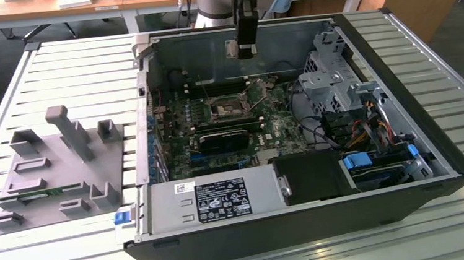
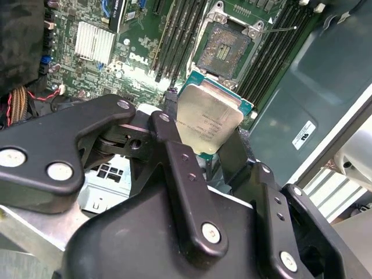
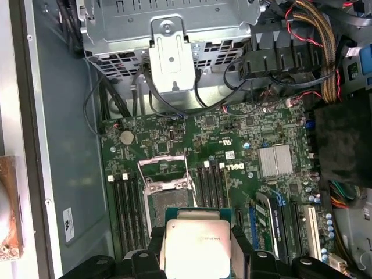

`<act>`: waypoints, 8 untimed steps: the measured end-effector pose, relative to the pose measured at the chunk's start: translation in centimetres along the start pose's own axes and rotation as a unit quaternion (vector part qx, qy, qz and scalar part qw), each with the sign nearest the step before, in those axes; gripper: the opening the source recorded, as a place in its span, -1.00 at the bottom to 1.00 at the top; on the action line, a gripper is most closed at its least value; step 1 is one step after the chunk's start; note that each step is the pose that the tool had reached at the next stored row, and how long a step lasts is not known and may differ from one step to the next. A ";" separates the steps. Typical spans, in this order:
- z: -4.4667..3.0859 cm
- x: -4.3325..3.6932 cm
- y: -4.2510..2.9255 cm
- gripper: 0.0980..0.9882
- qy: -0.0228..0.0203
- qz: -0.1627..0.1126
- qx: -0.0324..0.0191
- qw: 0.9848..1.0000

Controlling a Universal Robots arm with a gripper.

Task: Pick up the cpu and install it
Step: 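Place the cpu into insertion slot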

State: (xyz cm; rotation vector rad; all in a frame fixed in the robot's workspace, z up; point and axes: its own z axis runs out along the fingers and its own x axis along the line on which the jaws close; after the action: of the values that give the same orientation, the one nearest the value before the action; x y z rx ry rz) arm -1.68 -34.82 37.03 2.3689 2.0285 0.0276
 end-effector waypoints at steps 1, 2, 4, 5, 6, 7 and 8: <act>0.00 0.00 0.00 -0.02 0.000 0.001 0.000 1.000; 0.00 0.00 0.00 -0.02 0.000 0.002 0.000 1.000; 0.01 0.00 0.00 -0.02 0.000 0.005 0.000 1.000; 0.00 0.00 0.00 -0.02 0.000 0.007 0.000 1.000; 0.01 0.00 0.00 -0.02 0.000 0.010 0.000 1.000; 0.01 0.00 0.00 -0.02 0.000 0.012 0.000 1.000; 0.01 0.00 0.00 -0.02 0.000 0.015 0.000 1.000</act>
State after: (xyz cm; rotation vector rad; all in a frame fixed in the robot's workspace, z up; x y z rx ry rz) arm -1.68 -34.82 37.02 2.3986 1.9930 0.0271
